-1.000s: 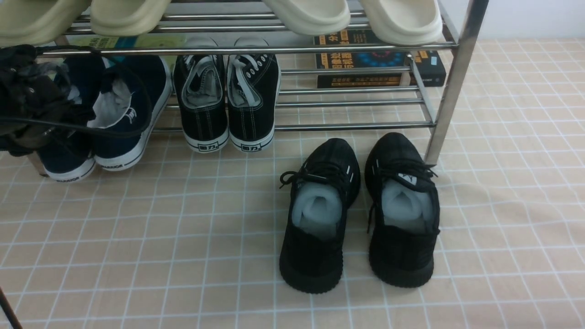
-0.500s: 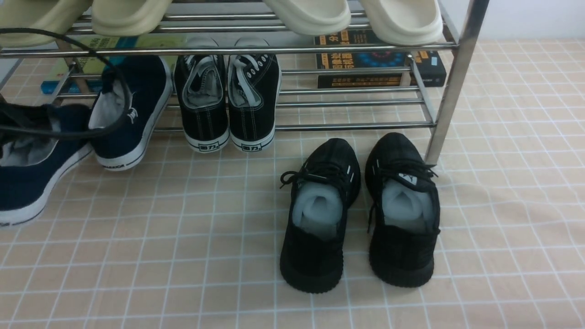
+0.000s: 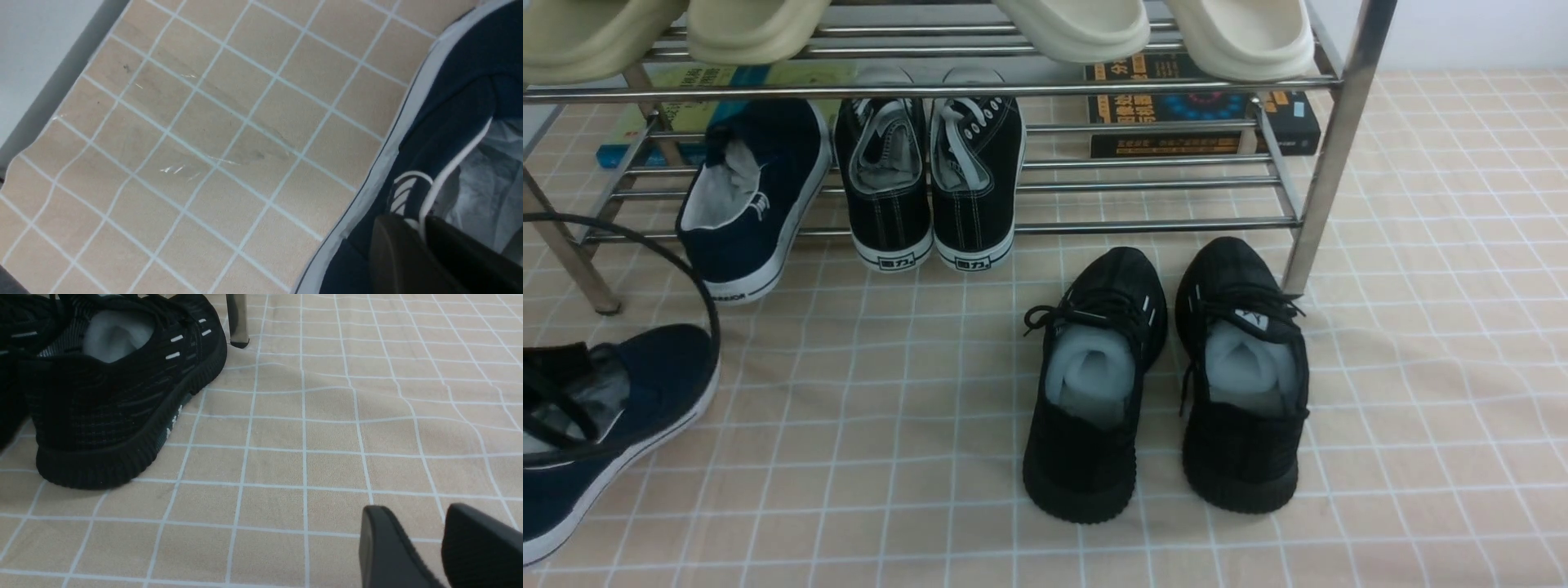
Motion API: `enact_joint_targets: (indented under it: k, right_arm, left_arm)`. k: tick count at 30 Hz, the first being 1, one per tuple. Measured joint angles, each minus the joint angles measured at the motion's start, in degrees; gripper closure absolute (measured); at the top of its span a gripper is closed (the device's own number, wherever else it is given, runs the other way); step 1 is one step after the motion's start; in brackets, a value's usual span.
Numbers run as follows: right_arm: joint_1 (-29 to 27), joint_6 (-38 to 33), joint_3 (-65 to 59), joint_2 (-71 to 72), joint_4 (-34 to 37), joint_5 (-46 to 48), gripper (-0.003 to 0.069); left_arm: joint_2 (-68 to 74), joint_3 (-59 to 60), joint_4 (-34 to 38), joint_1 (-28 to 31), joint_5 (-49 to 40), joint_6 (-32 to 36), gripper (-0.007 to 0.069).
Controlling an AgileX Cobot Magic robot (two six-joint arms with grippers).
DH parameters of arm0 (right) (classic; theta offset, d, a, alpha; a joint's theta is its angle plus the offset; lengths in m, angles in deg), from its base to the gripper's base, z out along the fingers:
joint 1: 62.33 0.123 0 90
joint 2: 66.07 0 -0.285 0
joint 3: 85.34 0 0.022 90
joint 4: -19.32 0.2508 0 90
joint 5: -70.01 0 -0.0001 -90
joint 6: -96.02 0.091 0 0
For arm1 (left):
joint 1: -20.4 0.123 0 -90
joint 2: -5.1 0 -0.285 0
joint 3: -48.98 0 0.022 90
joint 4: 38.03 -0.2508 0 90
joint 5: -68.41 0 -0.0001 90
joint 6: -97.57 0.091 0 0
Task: Take the shoes off the shelf from the light coffee tablecloth by hand.
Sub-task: 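Set the held shoe down on the floor in front of the rack with the left gripper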
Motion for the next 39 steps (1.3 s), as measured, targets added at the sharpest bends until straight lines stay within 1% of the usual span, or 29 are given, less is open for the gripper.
enact_joint_targets:
  k: [4, 8, 10, 13, 14, 15, 19, 22, 28, 31, 34, 39]
  right_arm:
    - [0.0, 0.0, 0.0, 0.0, 0.0, 0.0, 0.0421]
    - [0.0, 0.0, 0.0, 0.0, 0.0, 0.0, 0.0421]
    - [0.0, 0.0, 0.0, 0.0, 0.0, 0.0, 0.0421]
    - [0.0, 0.0, 0.0, 0.0, 0.0, 0.0, 0.0421]
    - [0.0, 0.0, 0.0, 0.0, 0.0, 0.0, 0.0421]
    - [0.0, 0.0, 0.0, 0.0, 0.0, 0.0, 0.0421]
    - [0.0, 0.0, 0.0, 0.0, 0.0, 0.0, 0.0421]
    - [0.0, 0.0, 0.0, 0.0, 0.0, 0.0, 0.0421]
    - [0.0, 0.0, 0.0, 0.0, 0.0, 0.0, 0.0421]
    - [0.0, 0.0, 0.0, 0.0, 0.0, 0.0, 0.0421]
    - [0.0, 0.0, 0.0, 0.0, 0.0, 0.0, 0.0421]
    - [0.0, 0.0, 0.0, 0.0, 0.0, 0.0, 0.0421]
  left_arm:
    - [-1.86, 0.24, -3.79, 0.0, 1.67, -6.87, 0.058]
    - [-4.44, 0.24, -5.13, 0.19, 1.87, -9.28, 0.058]
    - [-4.61, 0.24, -5.19, 0.66, 2.41, -9.53, 0.058]
    - [-2.55, 0.24, -3.75, 1.63, 6.13, -8.1, 0.058]
    - [-2.33, 0.24, -3.62, 1.63, 6.13, -8.1, 0.058]
    - [-0.29, 0.24, -3.04, 1.69, 8.28, -7.41, 0.058]
    - [4.98, 0.24, -3.04, 1.74, 12.06, -7.96, 0.058]
    - [7.8, 0.24, -3.9, 1.76, 12.89, -9.37, 0.058]
    - [8.87, 0.24, -7.4, 1.8, 13.08, -14.3, 0.058]
    - [8.87, 0.24, -8.68, 1.8, 12.36, -15.18, 0.058]
    - [9.07, 0.24, -8.53, 1.8, 10.92, -15.19, 0.058]
    - [9.28, 0.24, -5.88, 1.8, 8.85, -10.62, 0.0562]
